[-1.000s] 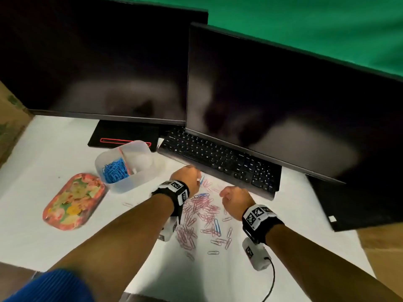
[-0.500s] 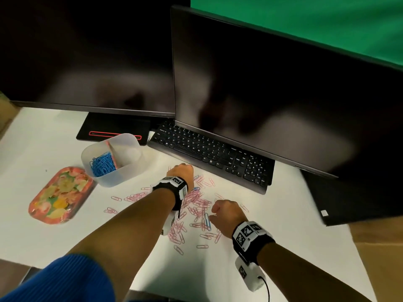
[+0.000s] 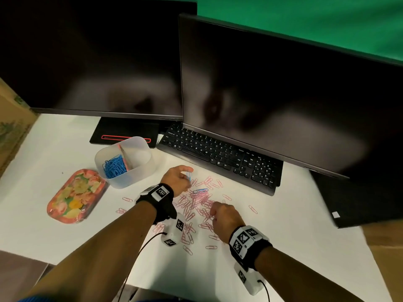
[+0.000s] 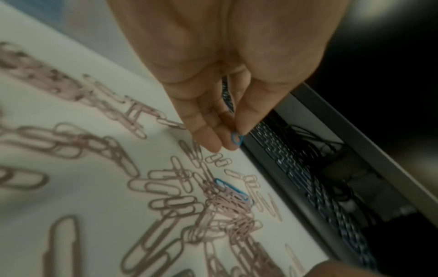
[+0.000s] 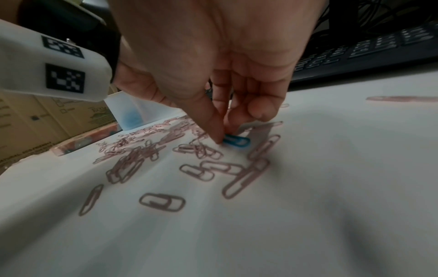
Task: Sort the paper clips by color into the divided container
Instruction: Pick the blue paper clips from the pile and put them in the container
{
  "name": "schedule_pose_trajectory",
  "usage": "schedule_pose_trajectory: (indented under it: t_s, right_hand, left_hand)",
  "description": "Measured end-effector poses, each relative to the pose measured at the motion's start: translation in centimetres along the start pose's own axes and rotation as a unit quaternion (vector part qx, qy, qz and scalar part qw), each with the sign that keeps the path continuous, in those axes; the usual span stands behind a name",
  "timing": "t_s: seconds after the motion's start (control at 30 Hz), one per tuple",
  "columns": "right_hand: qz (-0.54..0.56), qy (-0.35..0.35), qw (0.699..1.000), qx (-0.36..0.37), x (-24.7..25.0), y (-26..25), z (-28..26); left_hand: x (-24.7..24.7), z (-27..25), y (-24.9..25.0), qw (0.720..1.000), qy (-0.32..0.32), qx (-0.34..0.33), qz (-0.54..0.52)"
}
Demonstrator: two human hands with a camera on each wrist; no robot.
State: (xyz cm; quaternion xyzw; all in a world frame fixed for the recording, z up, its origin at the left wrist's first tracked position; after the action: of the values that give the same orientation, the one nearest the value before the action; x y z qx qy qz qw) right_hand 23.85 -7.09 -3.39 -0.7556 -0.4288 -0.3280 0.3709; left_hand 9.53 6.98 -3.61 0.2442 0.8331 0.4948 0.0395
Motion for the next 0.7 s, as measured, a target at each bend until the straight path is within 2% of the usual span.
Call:
schedule_pose_trajectory:
  t_s: [0.1,0.2,0.27,0.3,0.37,0.4,0.5,0.57,0.7]
  right_hand:
    - [-0.005,-0.013,1.000,-0.006,0.1,-0.1,0.2]
    - [-0.023,-0.017,1.000,0.006,0.0,0.1,0.2]
    - [-0.022,-0.014,1.000,0.016,-0.1,0.5,0.2]
    - [-0.016,-0.009,1.000,0.019,-0.1,0.8,0.2]
    - [0.005,0.008,1.000,0.012,0.1,1.3,0.3]
    - [0.024,0.019,1.000,0.008,0.4,1.5,0.3]
    - [0.091,0.058,0.994,0.004,1.2,2.1,0.4]
    - [0.143,0.069,0.987,-0.020,1.6,2.7,0.7]
    - [0.214,0.077,0.972,-0.058,2.2,3.7,1.4]
  left_hand:
    - [0.0,-0.7,0.2,0.992,0.012,0.039,-0.118]
    - [-0.2,-1.1,0.5,0.960,0.020,0.082,-0.266]
    - [-0.4,-0.7,0.2,0.953,0.029,0.099,-0.285]
    - [-0.5,-0.5,0.0,0.966,0.032,0.093,-0.238]
    - [-0.9,-0.3,-0.3,0.998,0.030,0.045,-0.037]
    - [-1.3,-0.5,-0.3,0.997,0.022,0.015,0.070]
    - [-2.3,-0.7,-0.6,0.955,-0.011,-0.042,0.292]
    - [-2.7,-0.7,-0.5,0.932,-0.025,-0.064,0.357]
    - [-2.8,-0.5,-0.4,0.926,-0.033,-0.062,0.372]
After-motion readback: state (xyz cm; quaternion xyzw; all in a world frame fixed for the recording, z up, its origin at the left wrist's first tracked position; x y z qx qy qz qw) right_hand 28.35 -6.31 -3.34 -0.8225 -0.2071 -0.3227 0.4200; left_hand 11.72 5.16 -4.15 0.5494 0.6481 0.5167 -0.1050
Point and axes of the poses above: each hand's wrist, its own z-axis towards the middle knuckle, its own x-axis out of the back of the hand, y = z × x, the point moved 1 cm from there along z, towards the middle knuckle, and after that the axes turned 8 degrees about -z, right-handed, at the moved point
